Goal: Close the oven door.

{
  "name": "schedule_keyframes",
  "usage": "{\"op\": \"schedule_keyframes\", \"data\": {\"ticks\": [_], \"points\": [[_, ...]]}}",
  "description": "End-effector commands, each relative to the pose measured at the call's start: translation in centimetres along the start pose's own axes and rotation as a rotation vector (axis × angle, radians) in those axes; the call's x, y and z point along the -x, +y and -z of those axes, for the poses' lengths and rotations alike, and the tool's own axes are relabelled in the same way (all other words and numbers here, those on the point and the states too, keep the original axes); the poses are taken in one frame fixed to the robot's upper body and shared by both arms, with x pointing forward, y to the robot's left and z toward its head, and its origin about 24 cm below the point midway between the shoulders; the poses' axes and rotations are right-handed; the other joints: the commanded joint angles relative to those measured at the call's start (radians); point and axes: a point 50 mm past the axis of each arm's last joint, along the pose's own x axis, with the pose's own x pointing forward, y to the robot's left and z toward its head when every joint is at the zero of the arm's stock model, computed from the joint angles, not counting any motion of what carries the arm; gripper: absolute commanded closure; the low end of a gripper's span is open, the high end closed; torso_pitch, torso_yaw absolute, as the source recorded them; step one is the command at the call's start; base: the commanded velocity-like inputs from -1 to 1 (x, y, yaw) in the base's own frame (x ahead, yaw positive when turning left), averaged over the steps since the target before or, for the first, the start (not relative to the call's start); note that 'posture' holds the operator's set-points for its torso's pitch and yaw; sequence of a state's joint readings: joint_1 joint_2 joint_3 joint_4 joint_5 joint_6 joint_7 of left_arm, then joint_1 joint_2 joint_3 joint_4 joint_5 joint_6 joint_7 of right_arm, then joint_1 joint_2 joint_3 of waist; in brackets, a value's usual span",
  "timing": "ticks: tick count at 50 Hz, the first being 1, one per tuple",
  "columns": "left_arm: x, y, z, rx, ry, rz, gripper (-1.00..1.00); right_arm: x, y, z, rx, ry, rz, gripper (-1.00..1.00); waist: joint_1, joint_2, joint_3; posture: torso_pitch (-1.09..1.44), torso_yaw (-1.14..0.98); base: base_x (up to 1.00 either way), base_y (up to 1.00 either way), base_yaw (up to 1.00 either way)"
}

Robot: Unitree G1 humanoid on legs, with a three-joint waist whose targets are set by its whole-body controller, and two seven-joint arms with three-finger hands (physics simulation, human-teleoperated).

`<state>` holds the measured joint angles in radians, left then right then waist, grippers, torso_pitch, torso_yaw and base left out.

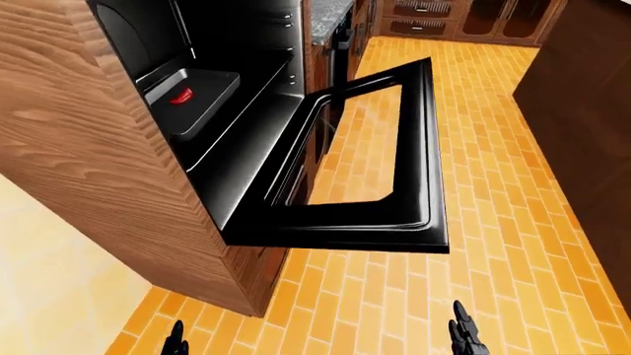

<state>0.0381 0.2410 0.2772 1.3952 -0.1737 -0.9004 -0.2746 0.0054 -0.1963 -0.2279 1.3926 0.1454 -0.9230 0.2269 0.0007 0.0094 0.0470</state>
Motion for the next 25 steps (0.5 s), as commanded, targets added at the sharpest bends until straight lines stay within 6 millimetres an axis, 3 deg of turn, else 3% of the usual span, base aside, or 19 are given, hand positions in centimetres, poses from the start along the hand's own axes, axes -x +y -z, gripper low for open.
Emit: {"op": "schedule_keyframes", "data": {"ticks": [1, 3, 5, 7, 11, 14, 17, 19, 20, 22, 25], "points": [[-0.26, 0.12, -0.57, -0.01, -0.038, 0.001, -1.0, -0.45, -0.64, -0.98, 0.012, -0.06, 0.024, -1.0, 0.0, -0.005, -0.005, 0.0, 0.0, 0.08, 0.13, 0.0], [-0.25, 0.12, -0.56, -0.01, -0.037, 0.002, -1.0, -0.46, -0.61, -0.99, 0.012, -0.06, 0.024, -1.0, 0.0, -0.035, -0.006, 0.0, 0.0, 0.08, 0.14, 0.0], [-0.24, 0.13, -0.56, -0.01, -0.037, 0.001, -1.0, -0.44, -0.62, -0.97, 0.012, -0.06, 0.024, -1.0, -0.003, -0.087, -0.019, 0.0, 0.0, 0.08, 0.14, 0.0], [-0.25, 0.13, -0.57, -0.01, -0.038, 0.001, -1.0, -0.43, -0.62, -0.97, 0.012, -0.06, 0.025, -1.0, -0.014, -0.055, -0.014, 0.0, 0.0, 0.08, 0.14, 0.0], [-0.24, 0.12, -0.56, -0.01, -0.037, 0.001, -1.0, -0.45, -0.63, -0.98, 0.012, -0.061, 0.026, -1.0, -0.014, -0.05, -0.019, 0.0, 0.0, 0.08, 0.14, 0.0], [-0.22, 0.11, -0.54, -0.01, -0.037, -0.001, -1.0, -0.44, -0.62, -0.97, 0.012, -0.06, 0.025, -1.0, -0.012, -0.021, -0.011, 0.0, 0.0, 0.09, 0.14, 0.0], [-0.23, 0.14, -0.53, -0.009, -0.036, -0.002, -1.0, -0.46, -0.59, -0.98, 0.012, -0.061, 0.024, -1.0, -0.014, 0.029, -0.009, 0.0, 0.0, 0.09, 0.14, 0.0], [-0.2, 0.2, -0.49, -0.003, -0.033, -0.005, -1.0, -0.44, -0.61, -0.97, 0.012, -0.06, 0.025, -1.0, -0.008, 0.098, -0.028, 0.0, 0.0, 0.08, 0.14, 0.0], [-0.17, 0.23, -0.45, 0.0, -0.031, -0.007, -1.0, -0.45, -0.63, -0.98, 0.012, -0.06, 0.025, -1.0, 0.0, 0.048, -0.02, 0.0, 0.0, 0.09, 0.14, 0.0], [-0.15, 0.28, -0.4, 0.004, -0.027, -0.01, -1.0, -0.48, -0.61, -0.99, 0.013, -0.061, 0.025, -1.0, 0.004, 0.053, -0.01, 0.0, 0.0, 0.08, 0.14, 0.0], [0.09, 0.37, -0.04, 0.012, -0.005, -0.015, -1.0, -0.47, -0.64, -0.98, 0.011, -0.059, 0.025, -1.0, 0.005, 0.032, -0.013, 0.0, 0.0, 0.08, 0.14, 0.0]]}}
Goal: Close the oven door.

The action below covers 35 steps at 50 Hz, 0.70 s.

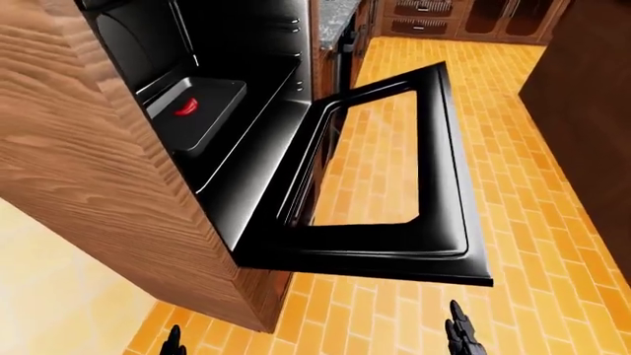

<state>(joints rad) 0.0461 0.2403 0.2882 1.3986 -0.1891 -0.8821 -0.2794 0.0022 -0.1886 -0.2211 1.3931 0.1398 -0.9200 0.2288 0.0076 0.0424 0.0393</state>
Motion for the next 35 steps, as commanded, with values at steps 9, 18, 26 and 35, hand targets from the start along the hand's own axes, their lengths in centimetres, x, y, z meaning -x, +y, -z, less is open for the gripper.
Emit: {"op": "schedule_keyframes", "data": {"ticks": [9, 18, 26, 35], "points": [[1.0, 0.1, 1.3, -0.014, 0.075, 0.006, -1.0, -0.1, -1.2, -0.5, 0.014, -0.029, 0.055, -1.0, -0.01, -0.084, 0.009, 0.0, 0.0, 0.06, 0.12, 0.0], [1.9, 0.3, 2.5, -0.001, 0.15, 0.004, -1.0, 0.4, -1.5, 0.5, 0.04, 0.058, 0.084, -1.0, -0.005, -0.06, -0.013, 0.0, 0.0, 0.0, 0.0, 0.0], [2.4, 0.4, 3.0, 0.009, 0.187, 0.002, -1.0, 0.5, -2.2, 0.9, 0.03, 0.104, 0.162, -1.0, -0.011, -0.045, -0.006, 0.0, 0.0, 0.0, 0.0, 0.0], [2.6, 0.4, 3.2, 0.01, 0.194, 0.004, -1.0, 0.0, -2.9, -0.4, 0.047, 0.008, 0.198, -1.0, -0.018, -0.041, 0.0, 0.0, 0.0, 0.0, 0.0, 0.0]]}}
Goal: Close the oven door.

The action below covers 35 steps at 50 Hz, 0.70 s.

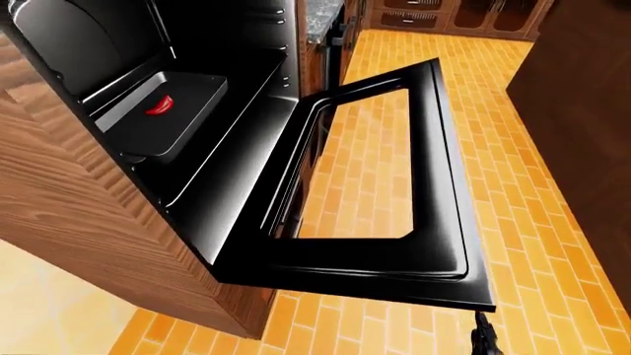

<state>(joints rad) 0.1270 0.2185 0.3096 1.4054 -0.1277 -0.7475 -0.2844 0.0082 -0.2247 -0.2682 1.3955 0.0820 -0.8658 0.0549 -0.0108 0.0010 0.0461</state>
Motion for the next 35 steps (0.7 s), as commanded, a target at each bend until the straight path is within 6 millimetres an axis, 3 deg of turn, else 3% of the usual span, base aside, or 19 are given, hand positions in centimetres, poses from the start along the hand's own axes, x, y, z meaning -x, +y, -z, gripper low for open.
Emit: {"op": "schedule_keyframes", "data": {"ticks": [1, 8, 18, 29, 35], "points": [[0.0, 0.5, -0.5, -0.012, -0.031, -0.015, -1.0, -0.5, -0.7, -0.9, -0.009, -0.055, 0.023, -1.0, 0.0, 0.001, -0.006, 0.0, 0.0, 0.0, 0.0, 0.0], [-0.1, 0.5, -0.6, -0.012, -0.034, -0.012, -1.0, -1.2, -1.3, -1.5, -0.08, -0.049, 0.069, -1.0, -0.001, -0.001, -0.007, 0.0, 0.0, 0.0, 0.0, 0.0], [-0.1, 0.3, -0.7, -0.011, -0.046, -0.009, -1.0, -2.7, -1.7, -2.5, -0.357, -0.067, 0.094, -1.0, -0.002, -0.004, -0.016, 0.0, 0.0, 0.0, 0.0, 0.0], [-0.4, 0.4, -1.1, -0.011, -0.059, -0.003, -1.0, -3.9, -2.6, -4.0, -0.404, -0.112, 0.135, -1.0, 0.001, -0.004, -0.029, 0.0, 0.0, 0.0, 0.0, 0.0], [-0.5, 0.3, -1.1, -0.013, -0.062, 0.0, -1.0, -5.2, -2.3, -6.1, -0.4, -0.166, 0.105, -1.0, -0.001, -0.004, -0.034, 0.0, 0.0, 0.0, 0.0, 0.0]]}}
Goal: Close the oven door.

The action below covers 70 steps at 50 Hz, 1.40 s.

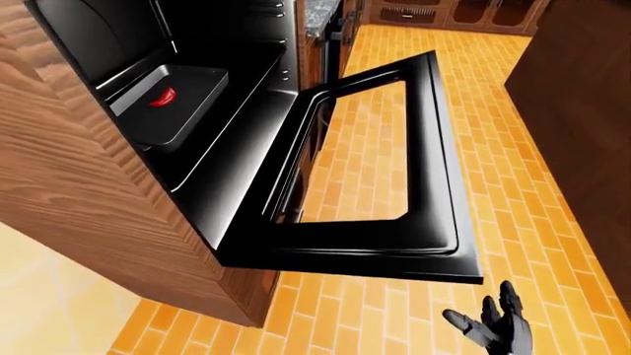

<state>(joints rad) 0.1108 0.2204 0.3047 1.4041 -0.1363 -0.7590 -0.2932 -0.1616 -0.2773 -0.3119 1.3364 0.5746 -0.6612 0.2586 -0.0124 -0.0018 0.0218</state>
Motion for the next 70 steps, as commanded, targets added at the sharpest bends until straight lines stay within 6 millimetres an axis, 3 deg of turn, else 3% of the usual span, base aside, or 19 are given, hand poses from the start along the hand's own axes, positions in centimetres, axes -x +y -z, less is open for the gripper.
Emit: {"op": "schedule_keyframes", "data": {"ticks": [1, 23, 27, 39, 46, 57, 70], "points": [[0.0, 0.5, -0.5, -0.012, -0.034, -0.012, -1.0, -0.9, 0.6, -1.5, 0.007, -0.072, -0.03, -1.0, 0.001, -0.002, -0.01, 0.0, 0.0, 0.0, 0.0, 0.0], [-0.4, 0.2, -0.9, -0.021, -0.051, -0.003, -1.0, -3.5, 6.3, -6.5, 0.035, -0.181, -0.187, -1.0, 0.006, -0.003, -0.023, 0.0, 0.0, 0.0, 0.0, 0.0], [-0.3, 0.2, -0.9, -0.022, -0.057, -0.006, -1.0, -4.0, 6.9, -6.5, 0.032, -0.135, -0.169, -1.0, 0.006, -0.002, -0.024, 0.0, 0.0, 0.0, 0.0, 0.0], [-0.4, 0.3, -1.1, -0.017, -0.064, -0.007, -1.0, -4.5, 10.3, -10.3, 0.026, -0.161, -0.2, -1.0, 0.011, -0.002, -0.021, 0.0, 0.0, 0.0, 0.0, 0.0], [-0.5, 0.3, -1.2, -0.017, -0.067, -0.006, -1.0, -3.9, 12.5, -11.8, 0.026, -0.123, -0.29, -1.0, 0.01, -0.002, -0.018, 0.0, 0.0, 0.0, 0.0, 0.0], [-0.5, 0.4, -1.2, -0.016, -0.069, -0.008, -1.0, -1.3, 15.5, -14.6, -0.009, -0.132, -0.4, -1.0, 0.013, 0.0, -0.016, 0.0, 0.0, 0.0, 0.0, 0.0], [-0.3, 0.3, -1.0, -0.016, -0.071, -0.011, -1.0, 2.8, 17.4, -15.5, 0.045, -0.132, -0.563, -1.0, 0.014, 0.002, -0.018, 0.0, 0.0, 0.0, 0.0, 0.0]]}}
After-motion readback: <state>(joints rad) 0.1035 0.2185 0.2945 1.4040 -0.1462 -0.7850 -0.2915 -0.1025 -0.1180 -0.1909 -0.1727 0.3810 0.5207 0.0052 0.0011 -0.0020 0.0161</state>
